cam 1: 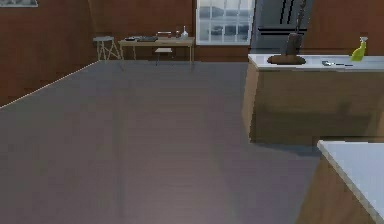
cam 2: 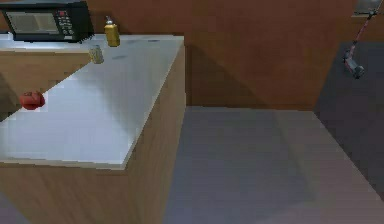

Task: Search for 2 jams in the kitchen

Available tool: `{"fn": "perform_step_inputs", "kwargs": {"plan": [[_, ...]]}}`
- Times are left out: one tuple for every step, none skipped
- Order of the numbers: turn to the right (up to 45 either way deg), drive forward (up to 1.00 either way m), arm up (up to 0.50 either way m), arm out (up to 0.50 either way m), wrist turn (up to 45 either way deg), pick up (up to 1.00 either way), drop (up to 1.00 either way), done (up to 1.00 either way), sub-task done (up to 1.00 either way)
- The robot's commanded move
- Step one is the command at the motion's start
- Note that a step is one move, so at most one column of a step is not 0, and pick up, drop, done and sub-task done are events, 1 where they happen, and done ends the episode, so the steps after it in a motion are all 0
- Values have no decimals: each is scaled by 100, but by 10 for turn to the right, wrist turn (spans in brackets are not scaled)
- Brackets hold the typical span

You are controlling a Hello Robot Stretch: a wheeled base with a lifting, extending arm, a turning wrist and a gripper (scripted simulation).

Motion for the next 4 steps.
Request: {"fn": "perform_step_inputs", "kwargs": {"plan": [[30, 0, 0, 0, 0, 0, 0, 0, 0], [0, 100, 0, 0, 0, 0, 0, 0, 0], [0, 100, 0, 0, 0, 0, 0, 0, 0], [60, 0, 0, 0, 0, 0, 0, 0, 0]]}}
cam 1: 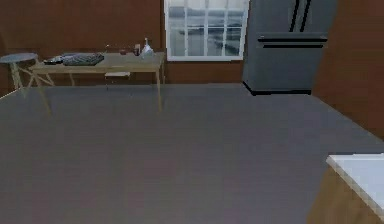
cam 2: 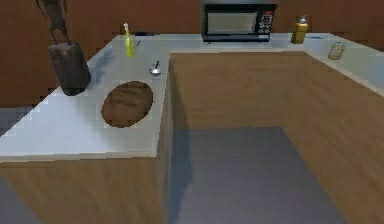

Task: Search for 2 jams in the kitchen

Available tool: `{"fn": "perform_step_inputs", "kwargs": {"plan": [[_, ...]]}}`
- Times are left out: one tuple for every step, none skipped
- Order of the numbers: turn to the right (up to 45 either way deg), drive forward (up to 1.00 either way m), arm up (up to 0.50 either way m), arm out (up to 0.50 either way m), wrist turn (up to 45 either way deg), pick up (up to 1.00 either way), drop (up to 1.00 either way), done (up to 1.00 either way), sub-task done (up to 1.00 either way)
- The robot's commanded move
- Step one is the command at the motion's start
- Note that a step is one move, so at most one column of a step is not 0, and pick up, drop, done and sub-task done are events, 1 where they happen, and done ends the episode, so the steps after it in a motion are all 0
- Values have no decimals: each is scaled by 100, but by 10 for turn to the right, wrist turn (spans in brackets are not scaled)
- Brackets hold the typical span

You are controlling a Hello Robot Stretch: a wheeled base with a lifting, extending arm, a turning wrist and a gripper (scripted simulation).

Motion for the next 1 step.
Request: {"fn": "perform_step_inputs", "kwargs": {"plan": [[0, 85, 0, 0, 0, 0, 0, 0, 0]]}}
